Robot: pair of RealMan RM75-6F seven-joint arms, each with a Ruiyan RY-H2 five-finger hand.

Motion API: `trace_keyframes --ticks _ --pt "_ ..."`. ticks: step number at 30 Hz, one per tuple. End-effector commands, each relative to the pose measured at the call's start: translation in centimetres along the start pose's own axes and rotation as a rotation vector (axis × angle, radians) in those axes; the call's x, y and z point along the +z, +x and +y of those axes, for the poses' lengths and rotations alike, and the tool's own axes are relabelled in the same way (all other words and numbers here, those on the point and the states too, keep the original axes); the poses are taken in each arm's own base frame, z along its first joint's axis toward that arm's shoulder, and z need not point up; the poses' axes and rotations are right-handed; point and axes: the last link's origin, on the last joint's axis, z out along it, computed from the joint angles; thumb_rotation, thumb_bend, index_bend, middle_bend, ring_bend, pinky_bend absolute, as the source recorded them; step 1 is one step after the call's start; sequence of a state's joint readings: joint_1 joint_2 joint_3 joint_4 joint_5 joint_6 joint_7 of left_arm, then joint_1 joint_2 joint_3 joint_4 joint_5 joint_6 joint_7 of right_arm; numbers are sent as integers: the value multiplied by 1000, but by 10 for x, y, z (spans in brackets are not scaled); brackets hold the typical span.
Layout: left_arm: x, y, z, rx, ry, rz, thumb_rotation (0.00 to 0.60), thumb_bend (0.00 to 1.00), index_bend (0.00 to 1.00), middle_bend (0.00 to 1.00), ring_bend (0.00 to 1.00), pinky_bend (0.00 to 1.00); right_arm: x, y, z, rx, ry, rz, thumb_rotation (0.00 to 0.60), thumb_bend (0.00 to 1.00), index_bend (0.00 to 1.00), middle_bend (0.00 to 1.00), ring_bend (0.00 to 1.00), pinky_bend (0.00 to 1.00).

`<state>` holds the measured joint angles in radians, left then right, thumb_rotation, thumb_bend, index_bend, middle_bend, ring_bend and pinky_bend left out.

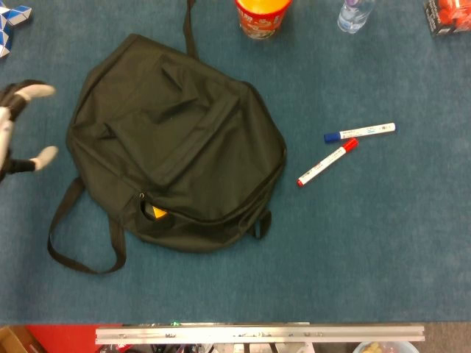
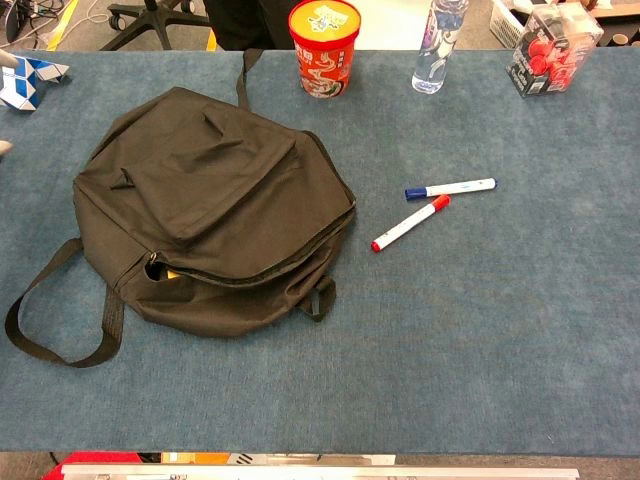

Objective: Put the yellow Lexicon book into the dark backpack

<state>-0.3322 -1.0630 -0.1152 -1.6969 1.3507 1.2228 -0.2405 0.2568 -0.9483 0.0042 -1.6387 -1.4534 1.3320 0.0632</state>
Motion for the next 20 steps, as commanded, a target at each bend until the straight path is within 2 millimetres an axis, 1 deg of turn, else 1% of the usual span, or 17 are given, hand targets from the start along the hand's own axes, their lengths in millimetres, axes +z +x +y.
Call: trace_keyframes --ticks 1,5,11,20 --pt "-21 3 -17 73 15 65 600 206 256 199 158 259 -11 4 4 8 -23 19 600 266 486 492 351 492" --pt "-38 10 -27 90 30 109 600 206 268 207 158 259 -23 9 9 7 -49 53 600 266 491 494 350 492" --pt "-53 17 -34 118 56 120 600 206 269 209 158 260 -31 11 12 4 -66 72 600 266 490 494 350 492" --pt "-56 21 -38 123 90 123 600 206 269 209 158 260 -26 10 8 3 -50 91 600 264 490 494 351 492"
